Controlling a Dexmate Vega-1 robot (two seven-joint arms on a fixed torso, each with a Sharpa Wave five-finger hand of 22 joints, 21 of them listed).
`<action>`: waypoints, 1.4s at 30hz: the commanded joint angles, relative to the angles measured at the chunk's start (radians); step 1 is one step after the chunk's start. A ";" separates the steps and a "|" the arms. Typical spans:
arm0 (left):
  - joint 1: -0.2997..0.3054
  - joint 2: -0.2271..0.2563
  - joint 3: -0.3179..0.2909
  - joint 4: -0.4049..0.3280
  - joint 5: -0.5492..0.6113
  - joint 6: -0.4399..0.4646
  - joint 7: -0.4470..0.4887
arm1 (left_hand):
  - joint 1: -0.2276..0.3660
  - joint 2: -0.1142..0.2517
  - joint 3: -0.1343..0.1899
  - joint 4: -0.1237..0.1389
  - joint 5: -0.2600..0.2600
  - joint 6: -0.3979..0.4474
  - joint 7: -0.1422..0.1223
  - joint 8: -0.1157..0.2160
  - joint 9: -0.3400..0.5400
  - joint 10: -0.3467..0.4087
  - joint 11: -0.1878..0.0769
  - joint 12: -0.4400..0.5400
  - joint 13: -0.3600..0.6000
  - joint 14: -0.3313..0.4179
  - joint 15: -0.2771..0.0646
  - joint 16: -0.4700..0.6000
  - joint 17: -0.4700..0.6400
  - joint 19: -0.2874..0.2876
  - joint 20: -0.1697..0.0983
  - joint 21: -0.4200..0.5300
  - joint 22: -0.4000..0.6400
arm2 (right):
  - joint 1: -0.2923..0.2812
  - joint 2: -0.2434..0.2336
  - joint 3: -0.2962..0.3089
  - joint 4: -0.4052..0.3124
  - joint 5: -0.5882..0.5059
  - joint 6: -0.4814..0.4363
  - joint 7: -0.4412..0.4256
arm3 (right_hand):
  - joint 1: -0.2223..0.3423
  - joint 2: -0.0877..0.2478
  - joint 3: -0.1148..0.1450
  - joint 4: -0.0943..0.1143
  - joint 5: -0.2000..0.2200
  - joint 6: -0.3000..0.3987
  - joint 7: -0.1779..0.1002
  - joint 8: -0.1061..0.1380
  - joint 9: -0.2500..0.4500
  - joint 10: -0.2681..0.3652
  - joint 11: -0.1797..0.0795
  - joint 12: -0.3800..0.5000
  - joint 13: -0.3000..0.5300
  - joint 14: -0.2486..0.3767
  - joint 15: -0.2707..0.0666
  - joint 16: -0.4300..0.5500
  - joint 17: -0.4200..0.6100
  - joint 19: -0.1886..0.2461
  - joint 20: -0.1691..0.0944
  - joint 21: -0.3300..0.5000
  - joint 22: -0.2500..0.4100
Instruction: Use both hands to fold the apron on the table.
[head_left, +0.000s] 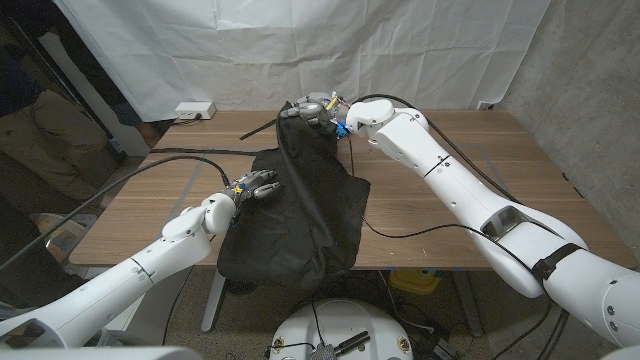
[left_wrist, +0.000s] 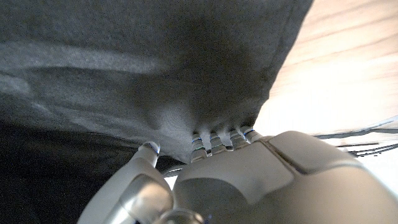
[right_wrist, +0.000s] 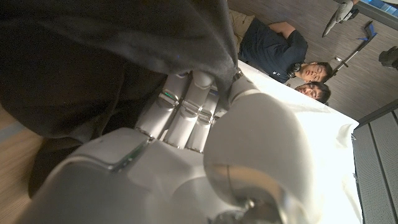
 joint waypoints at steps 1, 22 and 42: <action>0.001 -0.002 0.002 0.001 -0.001 -0.005 0.003 | 0.008 -0.002 0.002 0.003 0.006 -0.002 -0.003 0.007 0.004 -0.002 -0.001 0.006 0.005 -0.009 -0.060 0.008 0.003 0.007 0.002 0.006 0.005 | 0.016 0.030 -0.016 0.061 0.008 0.087 0.034 | 0.005 -0.007 0.007 0.002 0.000 0.040 0.035 -0.003 0.004 0.007 -0.001 0.001 0.003 0.006 -0.006 -0.006 0.002 -0.008 0.001 0.014 0.000; 0.029 -0.002 -0.012 -0.029 0.001 0.012 0.018 | 0.008 -0.002 0.002 0.003 0.006 -0.001 -0.004 0.007 0.004 -0.002 0.001 0.006 0.005 -0.008 -0.060 0.008 0.003 0.009 0.001 0.003 0.005 | 0.112 0.135 -0.105 0.335 -0.046 0.159 0.099 | -0.001 -0.008 0.010 0.004 0.000 0.039 0.030 -0.007 0.001 0.006 -0.001 -0.006 -0.005 -0.001 -0.006 -0.016 0.000 -0.027 0.002 0.042 -0.012; 0.069 -0.007 -0.064 -0.075 -0.010 -0.010 0.062 | 0.008 -0.002 0.001 0.002 0.006 0.004 0.000 0.009 0.004 0.002 0.003 0.007 0.005 -0.003 -0.059 0.009 0.002 0.011 0.002 0.000 0.005 | 0.190 0.183 -0.241 0.426 -0.233 0.080 0.085 | -0.006 -0.010 0.011 0.005 0.000 0.041 0.019 -0.011 -0.002 0.005 -0.003 -0.013 -0.012 -0.011 -0.007 -0.034 -0.009 -0.046 0.003 0.064 -0.024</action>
